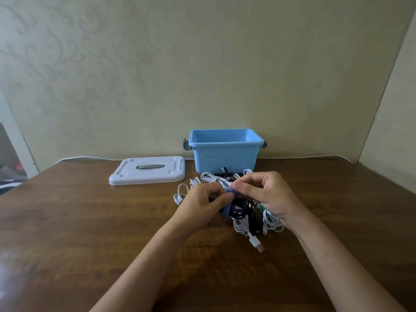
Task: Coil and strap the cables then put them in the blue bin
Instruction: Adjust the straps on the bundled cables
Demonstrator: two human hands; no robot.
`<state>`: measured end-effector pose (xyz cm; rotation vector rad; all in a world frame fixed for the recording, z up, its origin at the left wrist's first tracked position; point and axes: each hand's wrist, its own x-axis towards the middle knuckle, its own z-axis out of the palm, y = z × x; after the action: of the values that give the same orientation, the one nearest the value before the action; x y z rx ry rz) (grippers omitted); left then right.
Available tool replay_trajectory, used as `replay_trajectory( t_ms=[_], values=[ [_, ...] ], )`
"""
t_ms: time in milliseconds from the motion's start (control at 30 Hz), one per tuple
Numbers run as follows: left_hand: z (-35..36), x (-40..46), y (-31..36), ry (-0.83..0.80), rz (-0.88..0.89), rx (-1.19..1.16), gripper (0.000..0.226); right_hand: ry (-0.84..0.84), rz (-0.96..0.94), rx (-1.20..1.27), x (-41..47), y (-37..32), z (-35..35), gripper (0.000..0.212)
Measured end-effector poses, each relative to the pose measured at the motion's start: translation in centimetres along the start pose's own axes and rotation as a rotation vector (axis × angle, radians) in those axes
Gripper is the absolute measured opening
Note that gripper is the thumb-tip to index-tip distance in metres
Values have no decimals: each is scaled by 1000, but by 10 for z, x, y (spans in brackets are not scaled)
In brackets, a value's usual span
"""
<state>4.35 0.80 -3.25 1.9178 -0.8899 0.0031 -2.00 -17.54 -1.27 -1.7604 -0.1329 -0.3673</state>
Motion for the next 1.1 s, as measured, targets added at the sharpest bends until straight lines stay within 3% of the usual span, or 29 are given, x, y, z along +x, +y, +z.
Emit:
replay_trajectory(
  t_ms=[67, 300, 400, 633, 833, 1100],
  values=[
    [3, 0, -1, 20, -11, -20, 9, -8, 34, -4, 0, 1, 1, 12],
    [6, -5, 5, 18, 81, 134, 11, -30, 241, 73, 0, 3, 2, 21],
    [6, -5, 7, 17, 66, 155, 19, -34, 357, 194, 1, 5, 3, 15],
    [10, -5, 13, 22, 84, 311, 25, -46, 455, 226, 4, 9, 2, 17],
    [12, -8, 17, 72, 230, 392, 23, -63, 405, 213, 4, 7, -2, 17],
    [18, -10, 20, -155, 278, 356, 11, 179, 250, -52, 10, 10, 0, 18]
  ],
)
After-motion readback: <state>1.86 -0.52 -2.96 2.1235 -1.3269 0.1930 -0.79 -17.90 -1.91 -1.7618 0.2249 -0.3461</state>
